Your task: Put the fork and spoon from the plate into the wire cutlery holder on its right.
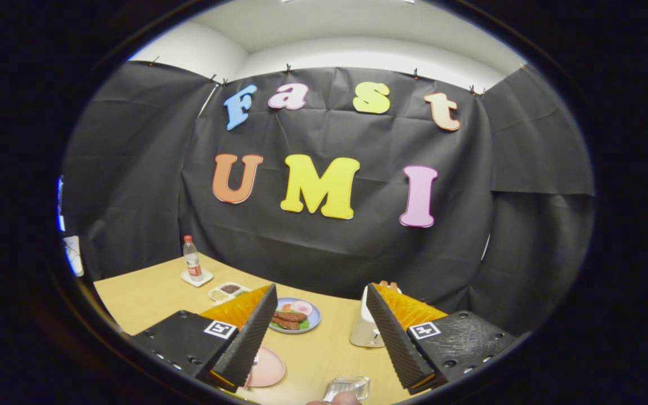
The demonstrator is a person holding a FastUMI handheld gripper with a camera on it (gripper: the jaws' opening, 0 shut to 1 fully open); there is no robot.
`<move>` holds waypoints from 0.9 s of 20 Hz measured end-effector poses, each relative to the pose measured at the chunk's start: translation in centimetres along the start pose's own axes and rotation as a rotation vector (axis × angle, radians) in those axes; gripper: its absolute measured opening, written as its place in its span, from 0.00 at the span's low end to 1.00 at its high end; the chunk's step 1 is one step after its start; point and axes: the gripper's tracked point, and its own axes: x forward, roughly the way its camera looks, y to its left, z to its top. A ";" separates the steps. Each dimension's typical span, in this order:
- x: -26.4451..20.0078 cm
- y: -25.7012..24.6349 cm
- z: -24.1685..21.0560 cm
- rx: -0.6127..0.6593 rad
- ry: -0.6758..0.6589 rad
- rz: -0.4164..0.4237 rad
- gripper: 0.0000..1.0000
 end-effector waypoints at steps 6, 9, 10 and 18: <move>0.5 2.4 -5.2 -0.004 0.141 0.069 0.95; 0.1 4.8 -9.4 -0.014 0.253 0.120 0.95; -0.1 5.5 -10.8 -0.023 0.289 0.128 0.95; -0.7 10.4 -21.6 -0.046 0.530 0.147 0.96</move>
